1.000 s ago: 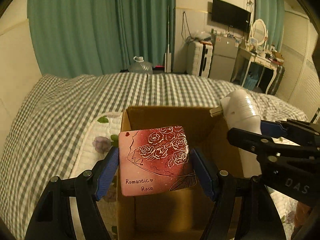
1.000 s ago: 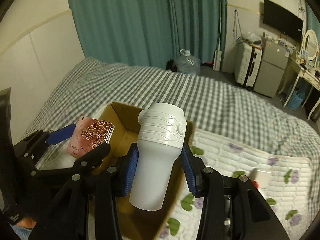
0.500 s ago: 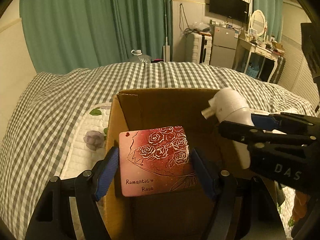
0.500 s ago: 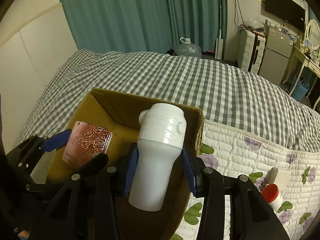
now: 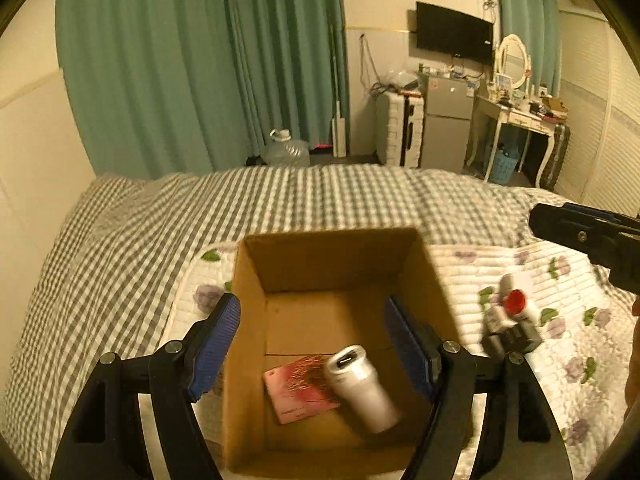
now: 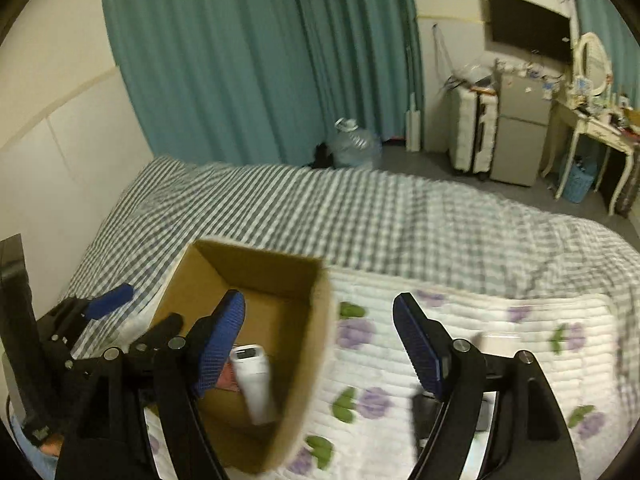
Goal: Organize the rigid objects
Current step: 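Grasp the light blue earbud case with the right tool while the left tool grasps the black cylinder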
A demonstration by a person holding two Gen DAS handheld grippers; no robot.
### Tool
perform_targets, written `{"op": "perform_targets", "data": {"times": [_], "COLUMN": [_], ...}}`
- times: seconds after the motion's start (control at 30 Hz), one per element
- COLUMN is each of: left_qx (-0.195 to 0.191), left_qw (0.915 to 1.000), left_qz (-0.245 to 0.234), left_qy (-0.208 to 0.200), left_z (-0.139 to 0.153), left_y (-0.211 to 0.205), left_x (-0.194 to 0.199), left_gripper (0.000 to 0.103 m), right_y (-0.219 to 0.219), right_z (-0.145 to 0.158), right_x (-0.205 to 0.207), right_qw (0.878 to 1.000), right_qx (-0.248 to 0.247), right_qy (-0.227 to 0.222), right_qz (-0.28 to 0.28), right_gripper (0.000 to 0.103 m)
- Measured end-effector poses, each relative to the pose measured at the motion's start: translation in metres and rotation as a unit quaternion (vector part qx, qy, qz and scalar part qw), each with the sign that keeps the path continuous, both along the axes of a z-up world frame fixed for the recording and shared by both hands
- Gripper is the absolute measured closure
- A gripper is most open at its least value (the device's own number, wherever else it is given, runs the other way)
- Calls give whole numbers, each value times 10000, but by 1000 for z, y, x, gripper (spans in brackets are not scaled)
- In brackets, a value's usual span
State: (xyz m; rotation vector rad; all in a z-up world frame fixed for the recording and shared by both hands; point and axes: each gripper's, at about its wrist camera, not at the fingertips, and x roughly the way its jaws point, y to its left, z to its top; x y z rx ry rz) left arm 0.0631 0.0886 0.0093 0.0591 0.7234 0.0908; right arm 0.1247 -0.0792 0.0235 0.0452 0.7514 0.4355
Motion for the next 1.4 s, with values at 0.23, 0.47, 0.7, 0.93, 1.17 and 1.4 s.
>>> {"op": "perform_targets", "data": {"times": [0.23,0.47,0.7,0.93,1.17,1.4], "left_qx": [-75,-250,-346,315,-6,-176], "left_qw": [9997,9988,9969,9965,9952,9934], "left_qz": [-239,-258,-99,82,-112,-88], "left_qy": [8,338,698,774,975,1128], "left_z": [11,-18,-74,-119,-128,-136], "left_y": [-61,-121,-160,-184,-180,-175], "left_x": [-6,0,-1,1,10,14], "left_gripper": [26,26,26,26,26,26], "right_y": [-80,-145,-179,-178,-166,-145], "right_z": [20,-4,-66,-131,-156,-172], "right_x": [-30,-42,-38,-42,-41,-36], "right_qw": [9978,9939,9921,9881,9823,9793], "right_qx": [-250,-648,-725,-617,-708,-686], "right_qy": [-184,-28,509,1302,1727,1885], "right_qz": [-581,-889,-884,-539,-179,272], "right_gripper": [27,27,27,27,40,45]}}
